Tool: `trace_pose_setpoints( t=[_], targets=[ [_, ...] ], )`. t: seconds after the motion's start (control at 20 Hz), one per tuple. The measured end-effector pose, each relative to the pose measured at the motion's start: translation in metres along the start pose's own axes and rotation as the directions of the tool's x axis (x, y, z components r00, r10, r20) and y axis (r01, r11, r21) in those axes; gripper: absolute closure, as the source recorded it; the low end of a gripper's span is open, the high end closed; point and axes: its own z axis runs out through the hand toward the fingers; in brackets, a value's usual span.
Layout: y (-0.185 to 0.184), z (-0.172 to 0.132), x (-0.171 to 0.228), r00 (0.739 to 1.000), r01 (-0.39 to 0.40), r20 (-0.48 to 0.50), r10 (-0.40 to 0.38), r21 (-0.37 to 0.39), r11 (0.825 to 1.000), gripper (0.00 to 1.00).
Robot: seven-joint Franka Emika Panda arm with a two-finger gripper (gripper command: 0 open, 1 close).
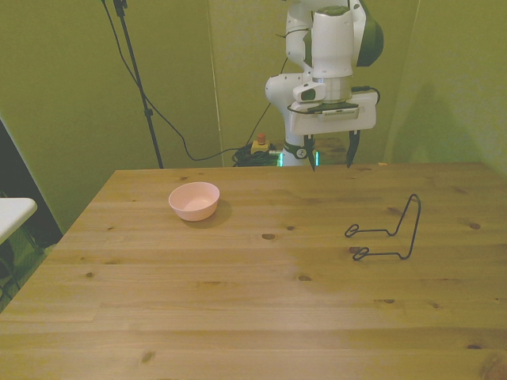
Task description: Load the bowl
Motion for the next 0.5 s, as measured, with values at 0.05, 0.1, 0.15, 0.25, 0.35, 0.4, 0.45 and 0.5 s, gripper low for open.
trace_pose_setpoints(
  t=[0.05,0.1,0.15,0.25,0.35,0.4,0.45,0.5],
  targets=[
    [0.0,0.0,0.0,1.0,-0.001,0.001,0.001,-0.001,1.0,0.0],
    [0.001,0.0,0.001,1.0,-0.003,0.002,0.003,0.0,1.0,0.0],
    [0.002,-0.002,0.005,1.0,-0.008,-0.003,0.008,0.003,1.0,0.0],
    [0.012,-0.016,0.026,0.998,-0.033,-0.047,0.033,0.001,0.999,0.0],
    [0.027,-0.031,0.051,0.994,-0.07,-0.087,0.07,-0.001,0.998,0.0],
    [0.034,-0.037,0.063,0.991,-0.086,-0.103,0.085,-0.007,0.996,0.0],
    [0.042,-0.042,0.073,0.988,-0.1,-0.117,0.098,-0.018,0.995,0.0],
    [0.05,-0.044,0.083,0.986,-0.116,-0.126,0.111,-0.03,0.993,0.0]
  ],
)
